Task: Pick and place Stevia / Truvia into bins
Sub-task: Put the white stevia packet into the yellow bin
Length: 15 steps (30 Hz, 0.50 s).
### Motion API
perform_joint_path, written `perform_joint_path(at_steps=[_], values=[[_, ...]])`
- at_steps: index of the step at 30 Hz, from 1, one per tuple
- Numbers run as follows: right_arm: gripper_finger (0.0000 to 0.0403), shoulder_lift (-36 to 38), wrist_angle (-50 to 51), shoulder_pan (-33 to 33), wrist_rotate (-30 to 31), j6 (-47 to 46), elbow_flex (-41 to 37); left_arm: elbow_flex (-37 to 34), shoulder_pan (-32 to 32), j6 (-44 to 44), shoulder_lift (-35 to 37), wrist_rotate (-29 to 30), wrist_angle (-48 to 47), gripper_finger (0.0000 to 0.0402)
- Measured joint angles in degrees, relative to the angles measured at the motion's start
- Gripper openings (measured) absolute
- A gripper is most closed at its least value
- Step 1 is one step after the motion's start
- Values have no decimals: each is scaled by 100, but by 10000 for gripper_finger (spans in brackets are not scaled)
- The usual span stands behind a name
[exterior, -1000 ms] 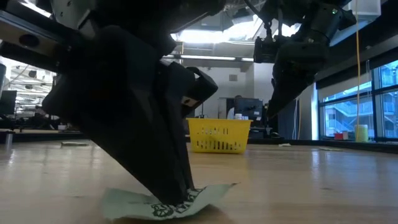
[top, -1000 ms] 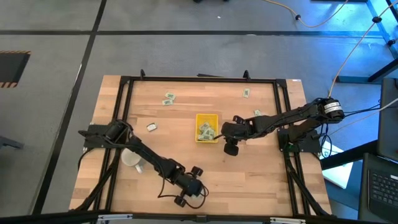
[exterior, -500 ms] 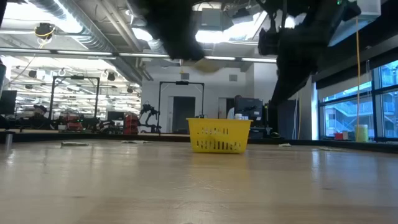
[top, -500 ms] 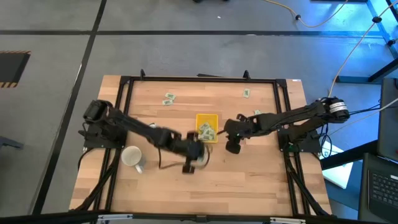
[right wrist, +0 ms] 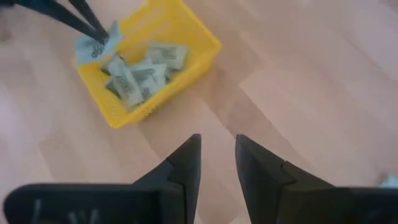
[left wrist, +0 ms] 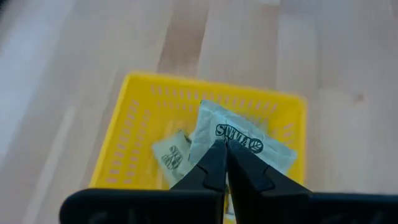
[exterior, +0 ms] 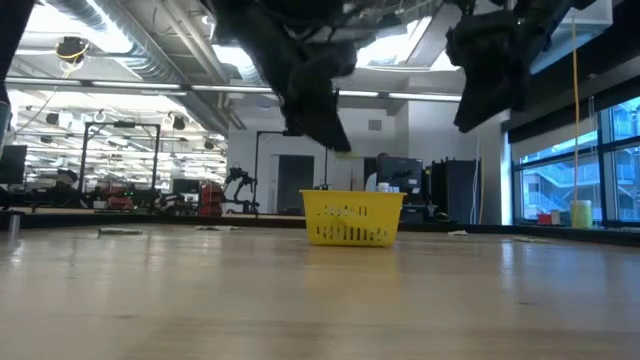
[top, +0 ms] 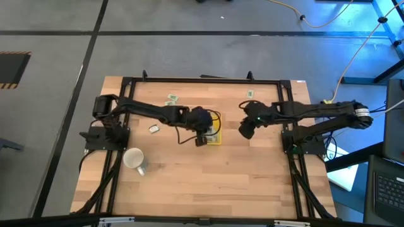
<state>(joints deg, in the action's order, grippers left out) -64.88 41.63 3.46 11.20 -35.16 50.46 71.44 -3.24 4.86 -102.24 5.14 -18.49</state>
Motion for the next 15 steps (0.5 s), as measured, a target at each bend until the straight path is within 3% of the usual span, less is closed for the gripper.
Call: perform_joint_path(at_steps=[4, 8, 15], values=[[103, 6, 664, 279, 370, -964, 0, 0, -267, -201, -242, -159, 19, 8], [103, -31, 1191, 525, 568, -1272, -94, -1, -471, -573, -349, -340, -18, 23], [103, -37, 1197, 886, 571, -1837, -546, 0, -705, -760, -355, -583, -16, 72]])
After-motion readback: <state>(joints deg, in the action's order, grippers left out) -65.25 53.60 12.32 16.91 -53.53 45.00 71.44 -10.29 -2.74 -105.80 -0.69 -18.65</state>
